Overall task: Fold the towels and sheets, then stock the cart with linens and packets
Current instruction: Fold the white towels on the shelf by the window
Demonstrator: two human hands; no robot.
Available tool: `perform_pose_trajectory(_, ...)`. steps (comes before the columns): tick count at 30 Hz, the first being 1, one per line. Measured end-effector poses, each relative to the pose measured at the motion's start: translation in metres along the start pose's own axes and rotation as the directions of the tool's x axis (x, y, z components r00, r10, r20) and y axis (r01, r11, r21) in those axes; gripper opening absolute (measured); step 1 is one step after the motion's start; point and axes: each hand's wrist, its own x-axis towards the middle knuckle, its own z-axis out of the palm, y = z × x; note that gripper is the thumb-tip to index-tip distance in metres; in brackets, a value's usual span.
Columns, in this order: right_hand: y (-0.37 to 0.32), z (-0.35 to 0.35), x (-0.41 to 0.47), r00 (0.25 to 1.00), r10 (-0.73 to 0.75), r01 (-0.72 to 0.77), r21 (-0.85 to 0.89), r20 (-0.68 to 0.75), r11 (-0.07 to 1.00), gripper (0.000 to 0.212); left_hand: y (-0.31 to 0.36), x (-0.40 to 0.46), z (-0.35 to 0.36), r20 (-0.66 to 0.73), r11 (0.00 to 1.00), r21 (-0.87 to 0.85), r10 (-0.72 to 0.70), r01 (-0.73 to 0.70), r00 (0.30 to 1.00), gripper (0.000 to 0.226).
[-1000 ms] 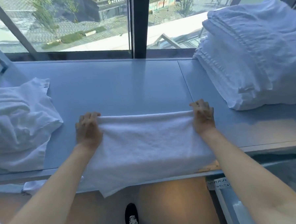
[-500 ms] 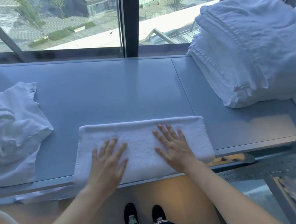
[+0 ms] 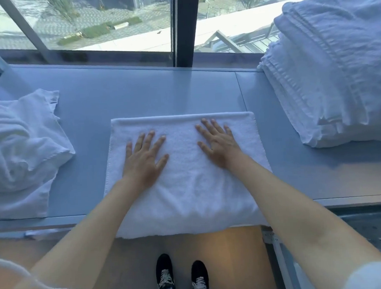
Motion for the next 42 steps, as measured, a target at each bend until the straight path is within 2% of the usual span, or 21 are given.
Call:
perform_pose_trajectory(2,-0.004,-0.005,0.014,0.999,0.032,-0.032,-0.017,-0.005,0.999,0.061,-0.002,0.023,-0.005,0.004,1.0,-0.021,0.007,-0.007,1.0,0.067)
perform_pose_trajectory(4,-0.01,-0.006,0.008,0.998,0.054,-0.053,0.039,-0.04,0.998,0.061,-0.005,0.035,-0.008,0.003,0.999,-0.022,0.027,-0.027,1.0,0.069)
perform_pose_trajectory(6,-0.013,-0.004,-0.018,0.997,0.04,-0.03,0.138,-0.068,0.99,0.061,-0.008,0.039,-0.009,0.009,0.999,-0.008,0.048,-0.048,0.999,0.068)
perform_pose_trajectory(9,-0.001,0.005,-0.075,0.999,0.012,-0.004,0.151,-0.049,0.989,0.061,-0.001,0.031,-0.015,0.002,0.999,0.035,0.032,-0.032,0.999,0.063)
perform_pose_trajectory(11,0.012,0.011,-0.111,0.999,0.03,-0.027,0.138,-0.021,0.99,0.062,0.011,0.012,-0.02,-0.055,0.999,0.048,-0.003,0.005,0.998,0.06)
perform_pose_trajectory(14,0.021,0.022,-0.152,1.0,0.024,-0.023,0.119,-0.01,0.993,0.063,0.028,-0.045,-0.023,-0.133,0.998,-0.05,-0.046,0.04,0.99,0.055)
perform_pose_trajectory(16,0.022,0.03,-0.171,1.0,0.017,-0.015,0.101,-0.016,0.995,0.062,0.03,-0.091,-0.017,-0.116,0.998,-0.058,-0.046,0.04,0.992,0.058)
perform_pose_trajectory(19,0.023,0.036,-0.18,0.999,0.02,-0.017,0.089,-0.04,0.996,0.061,0.017,-0.142,-0.003,-0.018,0.993,-0.072,-0.09,0.088,0.996,0.068)
perform_pose_trajectory(22,0.024,0.037,-0.173,0.999,0.012,-0.008,0.091,-0.042,0.996,0.062,0.001,-0.155,0.006,-0.016,0.999,-0.032,-0.024,0.023,1.0,0.067)
perform_pose_trajectory(27,0.039,0.028,-0.137,1.0,-0.004,0.005,0.078,-0.008,0.997,0.061,-0.013,-0.116,0.009,-0.001,0.999,-0.022,-0.035,0.035,0.999,0.067)
perform_pose_trajectory(36,0.061,-0.008,-0.024,0.998,0.064,-0.066,0.05,0.025,0.997,0.062,-0.024,0.012,-0.008,0.014,0.999,-0.009,-0.051,0.051,0.999,0.064)
perform_pose_trajectory(42,0.046,-0.014,-0.022,0.992,0.126,-0.125,0.044,-0.002,0.991,0.06,-0.015,0.025,-0.021,0.034,0.999,0.016,-0.038,0.038,0.999,0.062)
